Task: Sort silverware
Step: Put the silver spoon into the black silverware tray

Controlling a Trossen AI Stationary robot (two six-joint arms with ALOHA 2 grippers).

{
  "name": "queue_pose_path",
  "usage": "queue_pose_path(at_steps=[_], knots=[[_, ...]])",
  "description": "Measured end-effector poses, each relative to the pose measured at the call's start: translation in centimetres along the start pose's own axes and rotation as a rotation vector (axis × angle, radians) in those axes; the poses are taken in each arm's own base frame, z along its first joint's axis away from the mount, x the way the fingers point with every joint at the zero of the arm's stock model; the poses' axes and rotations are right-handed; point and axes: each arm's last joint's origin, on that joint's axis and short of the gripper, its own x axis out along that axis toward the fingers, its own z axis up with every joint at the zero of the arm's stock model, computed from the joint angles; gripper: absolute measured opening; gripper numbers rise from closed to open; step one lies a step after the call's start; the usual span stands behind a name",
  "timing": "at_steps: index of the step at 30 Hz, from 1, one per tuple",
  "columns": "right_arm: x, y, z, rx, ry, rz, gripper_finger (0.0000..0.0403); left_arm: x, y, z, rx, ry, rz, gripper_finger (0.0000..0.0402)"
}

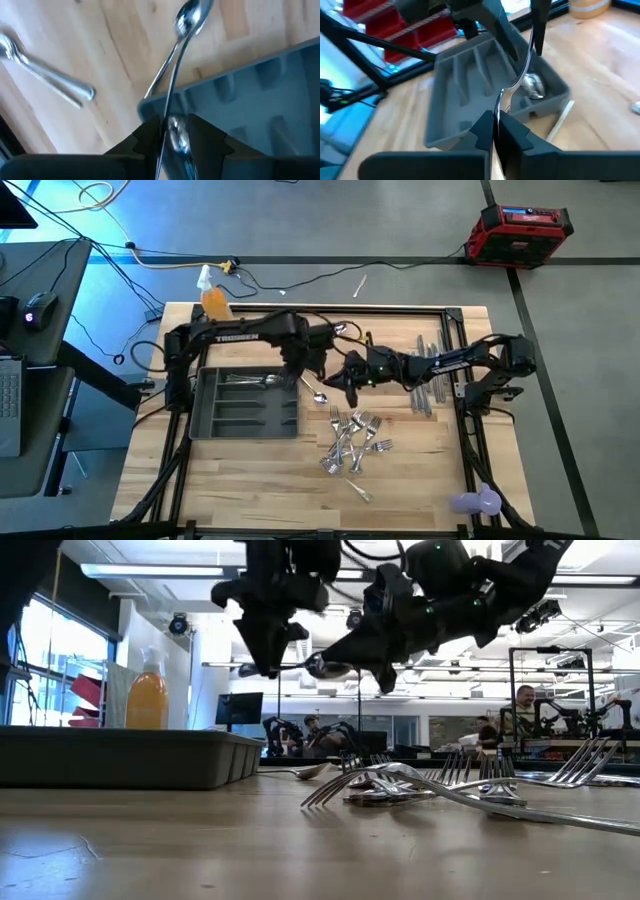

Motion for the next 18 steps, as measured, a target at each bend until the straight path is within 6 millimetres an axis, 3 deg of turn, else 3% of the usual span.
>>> queue_pose_path(at_steps=[6, 18], knots=[[0.0, -0.1, 0.2, 0.011, -0.01, 0.014, 0.0001, 0.4, -1.7, 0.1, 0.058, 0.031, 0.224, 0.0078], [0.0, 0.0, 0.3, 0.02, -0.018, 0.032, 0.0001, 2.9, -3.0, 0.9, 0.126, 0.073, 0.463, 0.0078]])
